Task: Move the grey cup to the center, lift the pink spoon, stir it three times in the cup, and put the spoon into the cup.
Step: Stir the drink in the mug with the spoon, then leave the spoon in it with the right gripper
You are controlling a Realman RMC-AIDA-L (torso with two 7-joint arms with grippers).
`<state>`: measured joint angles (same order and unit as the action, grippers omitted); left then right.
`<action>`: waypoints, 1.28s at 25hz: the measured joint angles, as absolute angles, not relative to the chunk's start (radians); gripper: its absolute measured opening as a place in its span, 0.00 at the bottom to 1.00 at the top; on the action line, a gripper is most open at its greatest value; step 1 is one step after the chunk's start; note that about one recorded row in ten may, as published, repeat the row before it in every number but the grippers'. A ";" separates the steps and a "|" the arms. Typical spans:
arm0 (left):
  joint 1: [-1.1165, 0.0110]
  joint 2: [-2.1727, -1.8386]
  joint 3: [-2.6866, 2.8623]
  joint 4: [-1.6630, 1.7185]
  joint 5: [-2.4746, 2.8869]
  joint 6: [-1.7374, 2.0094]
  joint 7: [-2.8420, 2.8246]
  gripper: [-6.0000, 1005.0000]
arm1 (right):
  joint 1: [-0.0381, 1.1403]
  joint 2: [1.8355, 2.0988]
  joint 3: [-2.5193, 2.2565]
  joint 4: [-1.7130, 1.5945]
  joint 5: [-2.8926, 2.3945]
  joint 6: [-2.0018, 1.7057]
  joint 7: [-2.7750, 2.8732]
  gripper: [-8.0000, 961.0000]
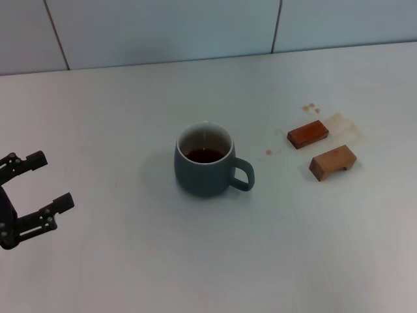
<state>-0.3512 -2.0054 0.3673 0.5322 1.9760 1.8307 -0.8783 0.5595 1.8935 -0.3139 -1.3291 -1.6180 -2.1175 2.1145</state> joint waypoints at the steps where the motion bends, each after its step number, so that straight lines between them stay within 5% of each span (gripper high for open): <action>1: -0.350 -2.006 0.368 0.532 1.976 1.829 -0.878 0.83 | 0.568 1.887 -0.367 -1.401 -1.630 -2.099 2.164 0.12; 7: -0.347 -2.007 0.392 0.532 1.978 1.825 -0.878 0.83 | 0.705 1.853 -0.580 -1.620 -1.871 -2.073 2.436 0.12; 15: -0.347 -2.017 0.420 0.532 1.980 1.810 -0.876 0.83 | 0.919 1.846 -0.787 -1.492 -2.220 -2.079 2.568 0.12; 32: -0.356 -2.025 0.427 0.532 1.991 1.810 -0.876 0.83 | 1.201 1.906 -1.049 -1.009 -2.514 -1.882 2.535 0.12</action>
